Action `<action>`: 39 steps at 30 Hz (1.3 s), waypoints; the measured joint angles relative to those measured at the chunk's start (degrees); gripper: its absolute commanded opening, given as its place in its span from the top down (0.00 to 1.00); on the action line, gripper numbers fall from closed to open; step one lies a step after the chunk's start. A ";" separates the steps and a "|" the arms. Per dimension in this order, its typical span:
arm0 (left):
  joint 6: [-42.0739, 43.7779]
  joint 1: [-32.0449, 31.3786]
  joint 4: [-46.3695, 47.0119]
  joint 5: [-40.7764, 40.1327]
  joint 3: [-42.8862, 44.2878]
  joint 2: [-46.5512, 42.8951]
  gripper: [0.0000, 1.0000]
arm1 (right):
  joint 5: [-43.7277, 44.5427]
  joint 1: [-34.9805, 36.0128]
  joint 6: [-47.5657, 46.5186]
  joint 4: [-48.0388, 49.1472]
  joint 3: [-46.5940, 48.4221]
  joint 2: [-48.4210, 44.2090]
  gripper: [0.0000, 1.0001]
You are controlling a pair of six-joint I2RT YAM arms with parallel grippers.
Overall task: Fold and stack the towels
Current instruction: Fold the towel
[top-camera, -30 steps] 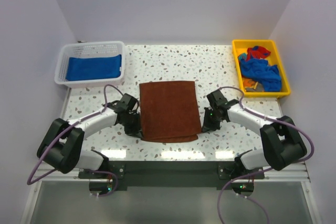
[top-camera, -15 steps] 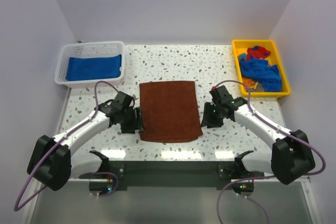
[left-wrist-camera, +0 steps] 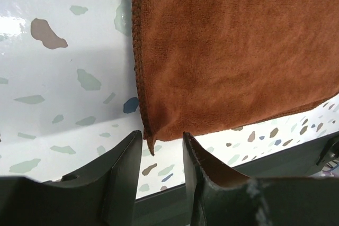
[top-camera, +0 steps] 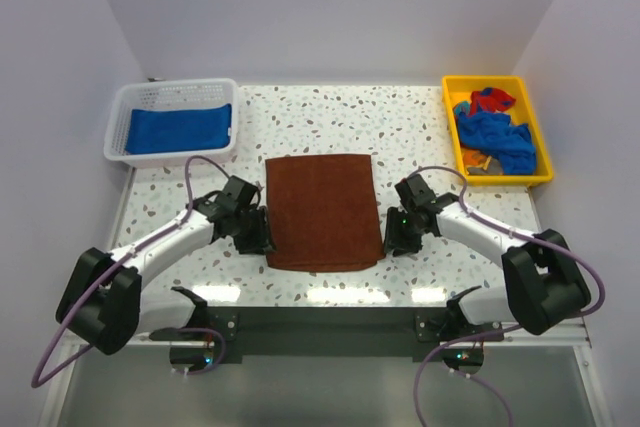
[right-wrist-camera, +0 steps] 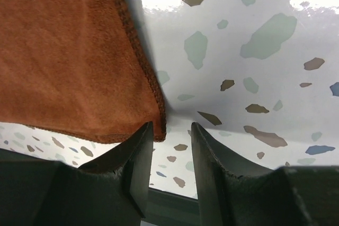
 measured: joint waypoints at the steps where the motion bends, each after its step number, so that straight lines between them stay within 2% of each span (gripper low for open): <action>1: 0.00 -0.15 0.26 0.00 -0.28 0.33 0.59 | -0.15 0.00 0.28 0.61 -0.55 0.28 0.61; 10: 0.00 -1.11 1.11 0.04 -2.93 1.51 0.64 | -1.14 0.04 1.62 2.91 -1.51 0.74 0.64; 19: -0.20 -2.54 2.19 0.61 -4.44 1.40 0.75 | -1.27 0.04 2.10 3.43 -1.70 0.74 0.66; 21: -0.42 -2.62 2.47 0.70 -4.46 1.40 0.82 | -1.27 0.04 2.12 3.52 -1.77 0.74 0.69; 26: -0.81 -2.89 2.36 0.83 -4.44 1.38 0.98 | -1.18 0.09 2.14 3.76 -2.16 0.72 0.90; 28: -0.76 -2.89 1.53 0.74 -4.04 1.33 1.00 | -1.07 0.09 2.03 3.50 -2.16 0.66 0.97; 30: -0.26 -2.89 -0.42 0.46 -2.54 1.33 1.00 | -1.01 0.09 1.84 2.82 -2.12 0.33 1.00; 39: 3.45 -2.86 -6.56 -1.70 5.44 1.62 1.00 | 0.48 0.11 -0.48 -3.96 2.25 -3.50 1.00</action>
